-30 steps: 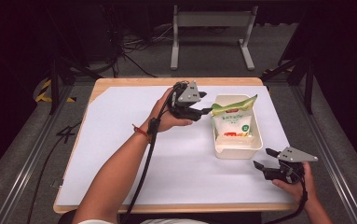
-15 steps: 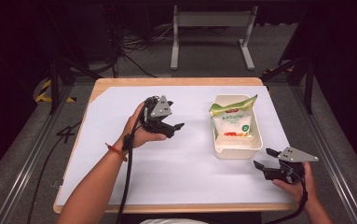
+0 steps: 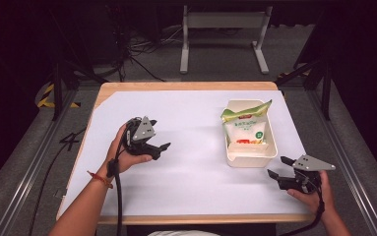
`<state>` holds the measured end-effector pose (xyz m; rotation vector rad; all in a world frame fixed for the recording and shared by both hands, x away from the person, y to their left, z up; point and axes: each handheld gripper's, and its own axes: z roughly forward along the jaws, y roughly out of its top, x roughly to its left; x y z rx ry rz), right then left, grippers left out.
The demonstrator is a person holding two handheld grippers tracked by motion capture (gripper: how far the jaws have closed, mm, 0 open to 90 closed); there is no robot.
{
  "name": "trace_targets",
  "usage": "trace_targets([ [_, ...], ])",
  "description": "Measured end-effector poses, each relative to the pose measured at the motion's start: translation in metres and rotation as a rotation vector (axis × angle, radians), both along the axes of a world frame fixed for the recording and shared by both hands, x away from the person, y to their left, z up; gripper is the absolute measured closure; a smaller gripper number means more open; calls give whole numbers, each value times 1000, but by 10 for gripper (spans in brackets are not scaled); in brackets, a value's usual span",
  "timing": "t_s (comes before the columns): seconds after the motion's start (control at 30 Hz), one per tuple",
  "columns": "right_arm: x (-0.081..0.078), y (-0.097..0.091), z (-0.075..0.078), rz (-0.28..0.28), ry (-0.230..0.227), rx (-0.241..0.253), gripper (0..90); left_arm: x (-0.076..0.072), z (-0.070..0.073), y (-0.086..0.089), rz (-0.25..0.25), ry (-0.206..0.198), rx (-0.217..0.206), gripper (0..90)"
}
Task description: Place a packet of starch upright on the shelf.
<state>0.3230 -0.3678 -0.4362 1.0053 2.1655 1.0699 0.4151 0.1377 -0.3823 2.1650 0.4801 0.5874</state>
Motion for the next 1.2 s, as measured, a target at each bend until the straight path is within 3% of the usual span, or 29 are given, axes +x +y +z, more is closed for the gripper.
trace_targets([
  [0.4, 0, 0, 0, -3, 0, 1, 278, -27, -27, 43, 88, 31, 34, 134],
  [0.77, 1, 1, 0, -2, 2, -2, 272, -45, -43, 76, 162, 39, 56, 134],
  [0.83, 1, 1, 0, -1, 2, -2, 271, -47, -45, 80, 167, 48, 47, 132],
  [0.87, 1, 1, 0, 1, 2, -5, 270, -49, -47, 86, 177, 57, 22, 132],
  [1.0, 1, 1, 0, 1, 3, -8, 268, -54, -52, 93, 191, 72, 8, 131],
  [1.2, 1, 2, 0, 2, 1, -17, 261, -64, -60, 112, 222, 103, -71, 131],
])
